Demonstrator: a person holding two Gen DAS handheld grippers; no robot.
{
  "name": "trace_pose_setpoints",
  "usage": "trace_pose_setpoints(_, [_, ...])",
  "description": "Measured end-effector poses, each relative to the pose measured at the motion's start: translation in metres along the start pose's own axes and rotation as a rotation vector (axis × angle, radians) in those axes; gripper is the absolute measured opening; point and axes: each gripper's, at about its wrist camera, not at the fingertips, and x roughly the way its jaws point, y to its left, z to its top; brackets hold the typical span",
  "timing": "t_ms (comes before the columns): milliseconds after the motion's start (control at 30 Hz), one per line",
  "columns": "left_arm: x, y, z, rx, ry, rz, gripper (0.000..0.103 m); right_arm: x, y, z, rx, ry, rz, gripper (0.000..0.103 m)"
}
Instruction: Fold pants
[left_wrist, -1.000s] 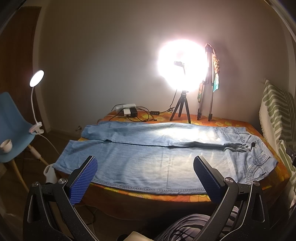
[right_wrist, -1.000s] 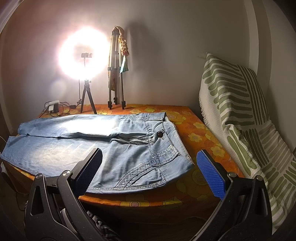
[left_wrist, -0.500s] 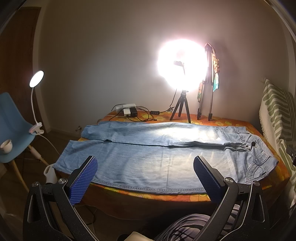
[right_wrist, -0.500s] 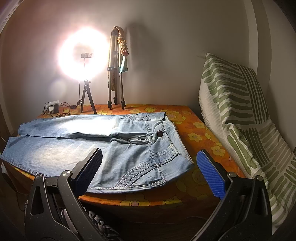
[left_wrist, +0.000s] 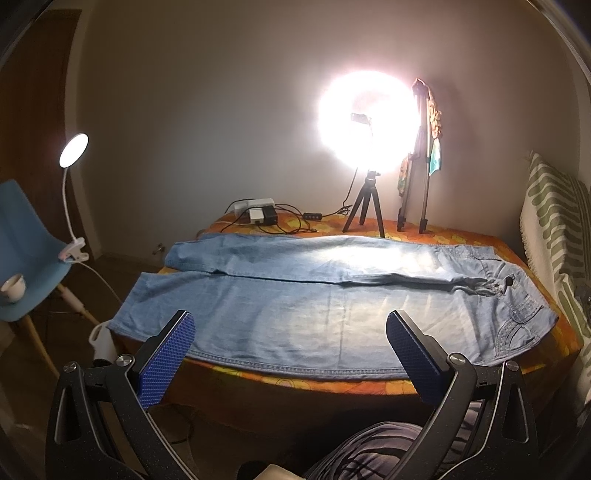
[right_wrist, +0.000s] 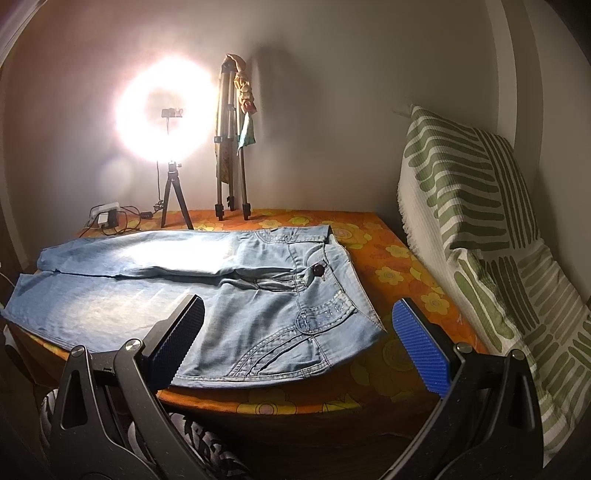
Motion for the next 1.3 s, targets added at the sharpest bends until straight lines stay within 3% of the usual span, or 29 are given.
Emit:
trace_pose_setpoints(300, [0.007, 0.026, 0.005, -0.012, 0.042, 0.016, 0.098, 0.007, -0.002, 0.017, -0.037, -0.002, 0.112, 0.103])
trace_pose_setpoints(567, [0.032, 0.074, 0.015, -0.047, 0.088, 0.04, 0.082, 0.022, 0.03, 0.05, -0.131, -0.024, 0.225, 0.101])
trace_pose_setpoints(833, [0.05, 0.128, 0.032, -0.099, 0.104, 0.06, 0.071, 0.052, 0.101, 0.096, -0.249, 0.004, 0.382, 0.089])
trace_pose_setpoints(1033, [0.075, 0.163, 0.046, -0.129, 0.129, 0.075, 0.064, 0.069, 0.177, 0.116, -0.437, 0.006, 0.489, 0.086])
trace_pose_setpoints(1133, [0.092, 0.173, 0.054, -0.135, 0.144, 0.08, 0.063, 0.097, 0.213, 0.118, -0.502, 0.052, 0.531, 0.077])
trace_pose_setpoints(1300, [0.13, 0.178, 0.067, -0.113, 0.175, 0.08, 0.061, 0.158, 0.271, 0.115, -0.587, 0.127, 0.574, 0.075])
